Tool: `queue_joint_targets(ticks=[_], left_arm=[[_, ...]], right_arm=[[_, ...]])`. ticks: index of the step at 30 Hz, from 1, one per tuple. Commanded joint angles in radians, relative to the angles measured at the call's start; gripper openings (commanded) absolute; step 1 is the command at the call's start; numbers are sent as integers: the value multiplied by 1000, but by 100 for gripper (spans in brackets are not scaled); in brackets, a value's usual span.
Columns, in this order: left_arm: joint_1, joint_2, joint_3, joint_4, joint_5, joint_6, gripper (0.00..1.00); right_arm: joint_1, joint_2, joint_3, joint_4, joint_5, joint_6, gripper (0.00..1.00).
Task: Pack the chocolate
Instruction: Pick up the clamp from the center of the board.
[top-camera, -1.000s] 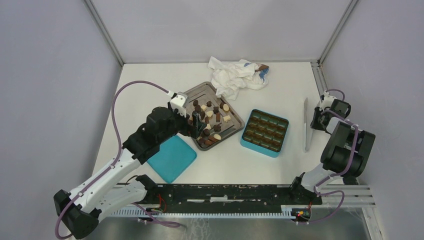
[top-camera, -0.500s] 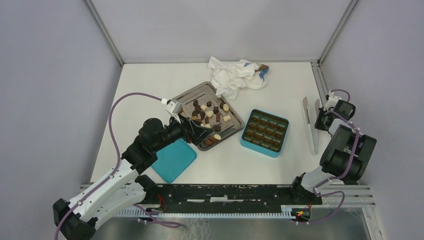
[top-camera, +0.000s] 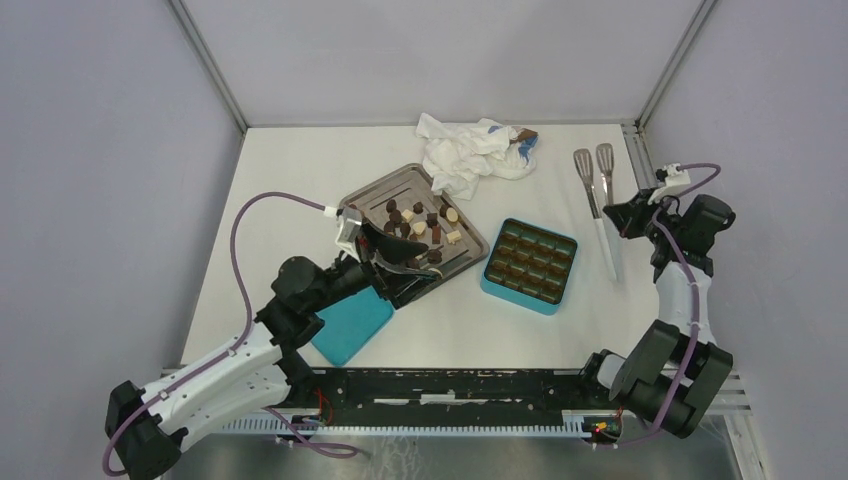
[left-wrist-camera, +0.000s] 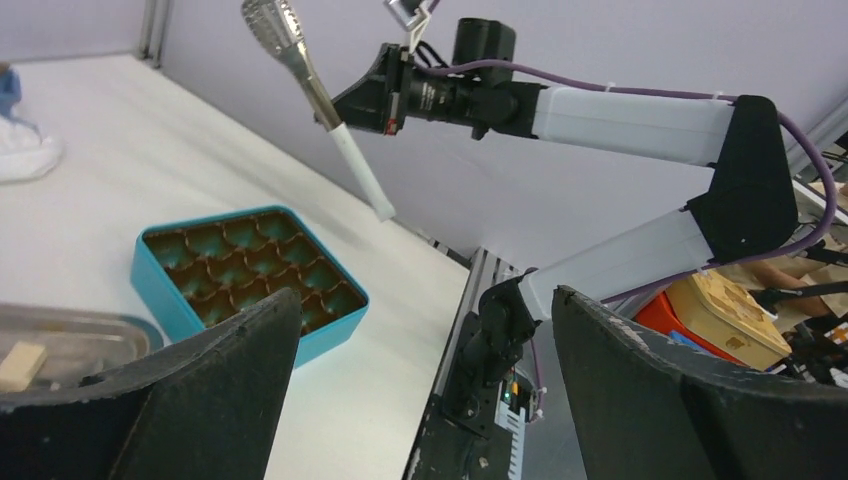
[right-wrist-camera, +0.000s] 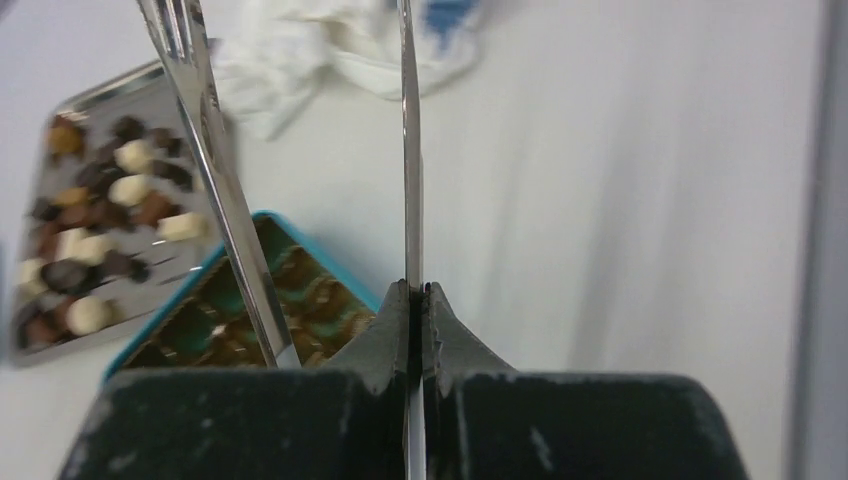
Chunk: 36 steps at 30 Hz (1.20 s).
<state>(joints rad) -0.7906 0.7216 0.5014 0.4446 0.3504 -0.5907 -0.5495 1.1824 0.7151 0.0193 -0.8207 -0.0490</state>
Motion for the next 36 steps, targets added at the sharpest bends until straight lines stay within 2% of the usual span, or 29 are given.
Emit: queue_joint_targets(ticks=[1,7,9,12,15,19,22,26,31,36], left_arm=[[-39,57,1,211,8,88,100],[-78,208,19,377,-17,139,100],[-82,247,-8,495,-51,142,100],[-84,328,-55,779,-85,131,100],[-87,423,-22,901,-66,102,100],[-111,511,64,944,-53,97,99],[-129,556,112,958,-49,106,97],[-148,614,160,983,-75,97,94],[-160,682,210,1030,-118,47,85],[-174,736,278,1001,-135,31,77]], right_arm=[[88,-38,9,75,-352,84,0],[276,-81,88,87,-419,178,0],[340,-78,116,150,-426,270,0],[434,-75,138,291,-426,438,0],[516,-72,142,433,-418,591,0],[590,-72,138,591,-417,748,0],[631,-67,148,638,-415,812,0],[673,-68,155,642,-411,830,0],[693,-69,144,634,-399,820,0],[700,-69,141,611,-394,800,0]])
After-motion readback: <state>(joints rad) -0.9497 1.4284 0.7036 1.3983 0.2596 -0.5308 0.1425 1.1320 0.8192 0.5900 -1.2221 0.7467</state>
